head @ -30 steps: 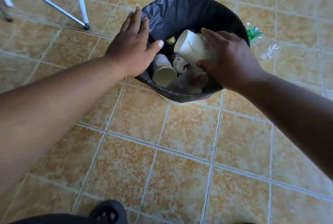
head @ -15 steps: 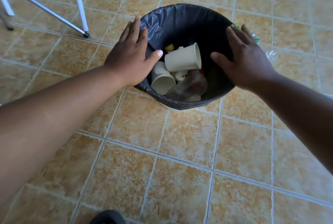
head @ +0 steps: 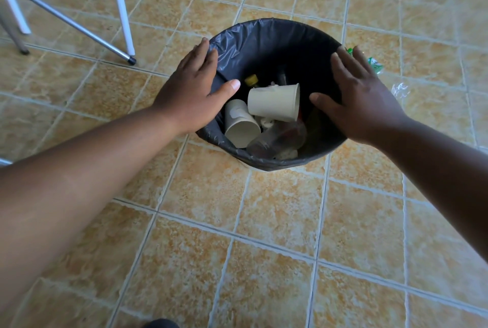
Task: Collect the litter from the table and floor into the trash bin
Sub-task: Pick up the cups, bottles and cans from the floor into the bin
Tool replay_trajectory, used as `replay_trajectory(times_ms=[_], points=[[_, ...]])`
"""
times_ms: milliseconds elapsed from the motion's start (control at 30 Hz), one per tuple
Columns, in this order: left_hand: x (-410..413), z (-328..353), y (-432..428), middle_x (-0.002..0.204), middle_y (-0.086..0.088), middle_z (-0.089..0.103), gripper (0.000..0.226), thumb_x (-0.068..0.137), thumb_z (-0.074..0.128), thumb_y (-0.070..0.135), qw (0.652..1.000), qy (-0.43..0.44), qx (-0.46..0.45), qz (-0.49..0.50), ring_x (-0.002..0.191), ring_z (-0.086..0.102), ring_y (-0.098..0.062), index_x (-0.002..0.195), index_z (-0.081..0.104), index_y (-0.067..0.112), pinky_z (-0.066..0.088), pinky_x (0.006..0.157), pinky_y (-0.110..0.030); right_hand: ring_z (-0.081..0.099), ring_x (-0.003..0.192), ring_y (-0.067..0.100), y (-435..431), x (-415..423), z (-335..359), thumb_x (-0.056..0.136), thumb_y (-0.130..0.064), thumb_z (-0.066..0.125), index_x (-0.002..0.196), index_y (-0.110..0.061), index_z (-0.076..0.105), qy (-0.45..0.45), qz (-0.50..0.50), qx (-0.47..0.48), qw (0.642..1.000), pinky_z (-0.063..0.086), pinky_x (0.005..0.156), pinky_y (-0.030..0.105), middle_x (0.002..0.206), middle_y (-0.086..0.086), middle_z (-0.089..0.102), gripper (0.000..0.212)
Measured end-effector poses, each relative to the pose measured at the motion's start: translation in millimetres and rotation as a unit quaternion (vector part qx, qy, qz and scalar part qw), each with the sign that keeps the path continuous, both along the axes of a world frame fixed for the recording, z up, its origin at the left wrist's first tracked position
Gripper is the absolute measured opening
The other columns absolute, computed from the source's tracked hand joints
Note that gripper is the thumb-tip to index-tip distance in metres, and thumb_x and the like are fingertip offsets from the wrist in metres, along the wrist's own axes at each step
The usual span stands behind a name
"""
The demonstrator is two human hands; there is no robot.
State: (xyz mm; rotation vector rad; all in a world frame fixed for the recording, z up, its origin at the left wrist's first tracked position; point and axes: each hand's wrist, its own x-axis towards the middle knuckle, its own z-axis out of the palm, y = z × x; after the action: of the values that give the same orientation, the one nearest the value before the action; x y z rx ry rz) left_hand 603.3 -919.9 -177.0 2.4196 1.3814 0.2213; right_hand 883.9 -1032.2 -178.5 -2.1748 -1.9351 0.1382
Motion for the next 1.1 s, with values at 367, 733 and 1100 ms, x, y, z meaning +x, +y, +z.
replay_trajectory(times_ms=[367,733,1100], points=[[-51,-35,25,0.147,-0.013,0.043,0.062,0.098,0.027,0.045,0.976,-0.183,-0.002,0.116,0.137,0.039,-0.023,0.144,0.042,0.007,0.027,0.111,-0.027,0.007,0.152,0.032,2,2,-3,0.091,-0.067,0.042,0.155,-0.003,0.021,0.012,0.014,0.014,1.000,0.017,0.118,0.052,0.163,0.016,0.017,0.092],[-139,-120,65,0.141,-0.018,0.044,0.058,0.090,0.054,0.051,0.966,0.168,-0.129,0.151,0.126,0.046,-0.038,0.142,0.045,0.027,0.040,0.104,-0.043,0.023,0.145,0.037,12,20,-25,0.087,-0.076,0.033,0.151,-0.004,0.029,-0.023,0.029,0.065,0.997,0.028,0.115,0.058,0.158,0.020,0.029,0.096],[-141,-173,90,0.159,-0.011,0.012,0.046,0.090,0.055,0.043,0.957,0.209,-0.185,0.075,0.138,0.032,-0.037,0.135,0.045,0.039,0.037,0.105,-0.039,0.029,0.143,0.039,11,21,-25,0.089,-0.068,0.042,0.149,-0.001,0.033,-0.018,0.041,0.080,0.996,0.032,0.113,0.058,0.156,0.021,0.034,0.090]])
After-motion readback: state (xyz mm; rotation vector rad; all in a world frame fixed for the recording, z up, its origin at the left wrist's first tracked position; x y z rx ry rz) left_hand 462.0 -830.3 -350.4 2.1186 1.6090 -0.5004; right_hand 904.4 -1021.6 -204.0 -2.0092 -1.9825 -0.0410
